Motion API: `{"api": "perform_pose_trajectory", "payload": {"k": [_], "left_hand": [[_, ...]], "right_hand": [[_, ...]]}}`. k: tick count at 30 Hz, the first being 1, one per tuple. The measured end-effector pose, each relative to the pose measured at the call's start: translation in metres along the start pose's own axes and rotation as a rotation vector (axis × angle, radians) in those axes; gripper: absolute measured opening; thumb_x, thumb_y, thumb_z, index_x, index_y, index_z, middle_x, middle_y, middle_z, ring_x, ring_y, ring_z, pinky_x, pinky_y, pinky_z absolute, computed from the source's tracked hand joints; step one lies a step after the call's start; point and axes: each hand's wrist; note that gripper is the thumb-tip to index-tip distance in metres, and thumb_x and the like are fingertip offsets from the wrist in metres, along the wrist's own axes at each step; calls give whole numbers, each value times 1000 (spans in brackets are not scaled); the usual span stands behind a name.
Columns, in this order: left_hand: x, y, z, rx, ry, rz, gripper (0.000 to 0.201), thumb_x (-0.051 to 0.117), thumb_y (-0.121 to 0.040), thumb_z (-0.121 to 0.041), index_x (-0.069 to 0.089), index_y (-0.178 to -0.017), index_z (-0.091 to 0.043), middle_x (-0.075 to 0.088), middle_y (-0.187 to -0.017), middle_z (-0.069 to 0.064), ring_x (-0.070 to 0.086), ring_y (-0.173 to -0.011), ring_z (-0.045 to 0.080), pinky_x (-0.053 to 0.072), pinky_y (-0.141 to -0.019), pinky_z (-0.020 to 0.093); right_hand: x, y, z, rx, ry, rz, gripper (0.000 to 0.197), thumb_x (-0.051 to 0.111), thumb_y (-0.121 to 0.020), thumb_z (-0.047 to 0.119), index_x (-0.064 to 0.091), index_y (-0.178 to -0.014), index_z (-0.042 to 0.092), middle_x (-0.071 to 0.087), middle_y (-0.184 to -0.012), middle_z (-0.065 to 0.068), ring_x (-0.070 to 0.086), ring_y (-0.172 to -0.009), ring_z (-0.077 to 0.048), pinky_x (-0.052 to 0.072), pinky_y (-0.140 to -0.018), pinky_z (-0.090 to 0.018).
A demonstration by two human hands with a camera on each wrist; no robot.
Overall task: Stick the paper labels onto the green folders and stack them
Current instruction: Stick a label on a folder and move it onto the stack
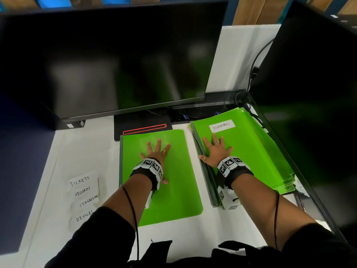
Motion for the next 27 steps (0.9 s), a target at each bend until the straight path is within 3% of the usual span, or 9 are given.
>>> {"api": "perform_pose_trajectory", "payload": {"k": [3, 8, 11, 16, 21, 24, 27], "left_hand": [[-2, 1, -2, -4, 11, -2, 144, 91, -49, -39, -15, -146, -40, -33, -152, 3, -23, -139, 44, 4, -104, 73], [-3, 3, -1, -2, 15, -16, 144, 92, -48, -37, -13, -146, -40, -32, -152, 1, -22, -139, 43, 5, -105, 72], [-7, 7, 0, -1, 39, -23, 140, 91, -50, -37, -8, -148, -38, -27, -154, 1, -19, -141, 41, 6, -107, 69], [-20, 24, 31, -21, 155, -180, 114, 83, -64, -41, 11, -151, -24, -5, -158, 8, -2, -145, 35, 17, -117, 49], [-12, 47, 111, -132, 235, -298, 92, 80, -68, -41, 32, -144, -22, 28, -148, 10, 22, -139, 28, 28, -113, 42], [0, 68, 157, -222, 271, -305, 81, 79, -72, -31, 37, -141, -21, 31, -143, 8, 28, -134, 28, 33, -110, 40], [17, 85, 197, -299, 281, -248, 88, 83, -68, -28, 35, -142, -21, 29, -144, 5, 29, -133, 26, 38, -107, 40]], "right_hand": [[3, -1, 3, 30, 12, -31, 75, 45, -92, 46, -2, -150, 35, -15, -158, -7, -11, -145, -37, 10, -108, -70], [2, -1, 14, 75, 46, -81, 81, 49, -90, 41, -4, -151, 27, -15, -157, -12, -12, -144, -40, 9, -108, -70], [-4, 2, 42, -32, 76, -194, 89, 54, -87, 40, -5, -150, 22, -13, -157, -14, -13, -143, -40, 7, -109, -67], [-11, 6, 97, -252, 51, -252, 58, 52, -91, 31, 31, -143, 16, 12, -157, -12, 5, -145, -33, 17, -116, -52], [3, 9, 151, -398, -114, -224, 40, 52, -90, 19, 51, -129, 14, 39, -143, -11, 33, -133, -27, 34, -109, -40], [16, 15, 193, -435, -203, -200, 31, 54, -89, 17, 59, -119, 12, 51, -128, -11, 43, -123, -26, 38, -105, -39], [27, 19, 240, -481, -262, -153, 23, 55, -86, 13, 67, -105, 11, 61, -112, -12, 52, -112, -28, 44, -97, -36]]}}
Point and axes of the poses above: each hand's wrist, its own y-axis away from the middle knuckle, its own x-axis out of the palm, z = x × y
